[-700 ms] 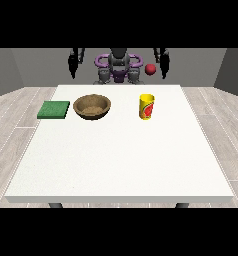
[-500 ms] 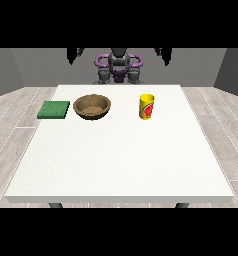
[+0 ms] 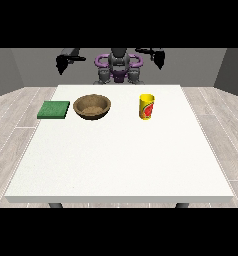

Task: Pick the cup and pour the ball into the bowl, then pick the bowl and place it on the pad

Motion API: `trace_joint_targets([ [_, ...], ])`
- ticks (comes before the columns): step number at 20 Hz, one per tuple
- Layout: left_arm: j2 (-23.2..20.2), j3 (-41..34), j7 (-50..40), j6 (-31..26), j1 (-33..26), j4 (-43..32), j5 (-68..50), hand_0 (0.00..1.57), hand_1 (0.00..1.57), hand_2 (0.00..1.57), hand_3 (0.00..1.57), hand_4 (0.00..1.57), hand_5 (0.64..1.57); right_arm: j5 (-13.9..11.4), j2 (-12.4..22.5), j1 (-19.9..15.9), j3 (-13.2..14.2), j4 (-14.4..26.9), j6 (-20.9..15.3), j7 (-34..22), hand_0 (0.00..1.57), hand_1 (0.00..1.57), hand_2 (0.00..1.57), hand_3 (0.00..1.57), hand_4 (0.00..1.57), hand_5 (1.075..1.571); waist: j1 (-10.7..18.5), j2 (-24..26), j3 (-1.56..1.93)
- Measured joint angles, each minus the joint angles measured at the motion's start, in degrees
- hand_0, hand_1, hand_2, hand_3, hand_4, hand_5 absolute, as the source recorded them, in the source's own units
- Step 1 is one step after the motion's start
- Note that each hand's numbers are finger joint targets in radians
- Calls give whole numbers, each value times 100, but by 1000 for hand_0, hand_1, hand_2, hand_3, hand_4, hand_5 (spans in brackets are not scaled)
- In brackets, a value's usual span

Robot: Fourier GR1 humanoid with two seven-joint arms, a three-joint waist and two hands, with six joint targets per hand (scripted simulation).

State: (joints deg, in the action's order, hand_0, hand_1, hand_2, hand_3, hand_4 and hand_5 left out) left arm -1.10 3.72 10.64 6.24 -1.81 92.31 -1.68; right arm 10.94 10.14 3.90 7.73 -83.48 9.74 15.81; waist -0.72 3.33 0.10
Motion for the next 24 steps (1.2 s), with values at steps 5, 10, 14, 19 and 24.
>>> trace_joint_targets([
  [5,21,-199,473,16,402,-450,3,0,0,0,0,0,1459,43,43,-294,164,546,294,518,0,0,0,0,0,1560,-9,-389,-6],
  [10,-99,-532,943,43,1132,-1170,19,0,0,0,0,0,1451,48,127,-797,308,980,423,895,0,0,0,0,0,1555,-117,-906,-9],
  [14,-174,-792,1198,120,1752,-1706,6,0,0,0,0,0,1460,14,194,-1193,392,1385,501,1201,0,0,0,0,0,1549,-190,-1290,-9],
  [19,-450,-1250,1744,78,2406,-2444,-128,0,0,0,0,0,1428,-61,179,-1514,407,1738,620,1759,0,0,0,0,0,1547,-329,-1894,-10],
  [24,-737,-1597,2229,-83,2883,-3258,-265,0,0,0,0,0,1412,-61,261,-1844,470,2037,730,2013,0,0,0,0,0,1547,-400,-2212,-12],
])
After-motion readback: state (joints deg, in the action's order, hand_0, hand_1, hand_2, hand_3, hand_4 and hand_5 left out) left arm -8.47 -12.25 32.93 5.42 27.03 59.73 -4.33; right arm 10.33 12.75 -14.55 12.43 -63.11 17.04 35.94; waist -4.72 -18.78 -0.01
